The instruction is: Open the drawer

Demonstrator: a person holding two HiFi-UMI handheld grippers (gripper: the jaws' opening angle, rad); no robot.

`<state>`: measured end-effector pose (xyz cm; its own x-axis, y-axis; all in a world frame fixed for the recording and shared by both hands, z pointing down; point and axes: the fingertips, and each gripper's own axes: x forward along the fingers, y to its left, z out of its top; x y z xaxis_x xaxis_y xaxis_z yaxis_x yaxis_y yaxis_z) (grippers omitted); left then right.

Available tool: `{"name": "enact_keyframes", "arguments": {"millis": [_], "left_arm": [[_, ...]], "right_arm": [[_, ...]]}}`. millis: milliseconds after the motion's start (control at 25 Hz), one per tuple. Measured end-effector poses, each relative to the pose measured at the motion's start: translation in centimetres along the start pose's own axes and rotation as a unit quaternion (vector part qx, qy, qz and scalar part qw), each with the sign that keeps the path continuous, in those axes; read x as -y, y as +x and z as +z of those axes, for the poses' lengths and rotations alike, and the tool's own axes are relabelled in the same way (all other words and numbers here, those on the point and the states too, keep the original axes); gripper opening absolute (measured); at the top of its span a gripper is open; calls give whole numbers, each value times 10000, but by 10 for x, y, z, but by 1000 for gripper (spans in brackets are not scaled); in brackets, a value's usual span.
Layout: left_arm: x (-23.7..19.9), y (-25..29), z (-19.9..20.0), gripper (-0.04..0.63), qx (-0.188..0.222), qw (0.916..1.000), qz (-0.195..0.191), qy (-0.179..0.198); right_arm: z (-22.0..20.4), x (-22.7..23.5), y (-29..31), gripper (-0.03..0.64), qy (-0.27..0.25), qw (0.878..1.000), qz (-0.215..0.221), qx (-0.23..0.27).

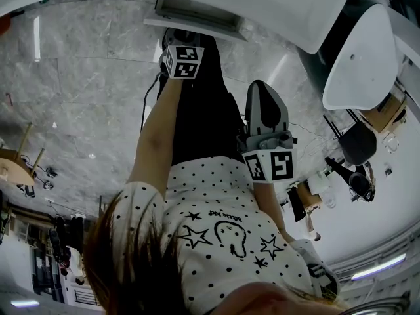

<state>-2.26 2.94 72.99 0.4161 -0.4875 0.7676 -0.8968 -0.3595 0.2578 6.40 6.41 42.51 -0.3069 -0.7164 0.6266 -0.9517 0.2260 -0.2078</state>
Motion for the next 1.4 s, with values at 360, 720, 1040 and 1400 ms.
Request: {"name": "enact_keyframes", "arguments": {"millis": [360,720,1040,1400], "left_arm": [[2,0,0,124,23,10000,-58,-31],[1,0,1,124,25,10000,-70,-53],[2,2,-1,124,0,10000,-77,-59],[0,-1,1,124,-19,10000,-49,-50]], "right_arm": [[0,-2,-1,15,14,10000,-38,0],[0,-1,2,15,53,10000,-73,-12],[-2,2,3,15,61,9999,-80,-13],[3,2,2,15,64,9999,-102,18]]}}
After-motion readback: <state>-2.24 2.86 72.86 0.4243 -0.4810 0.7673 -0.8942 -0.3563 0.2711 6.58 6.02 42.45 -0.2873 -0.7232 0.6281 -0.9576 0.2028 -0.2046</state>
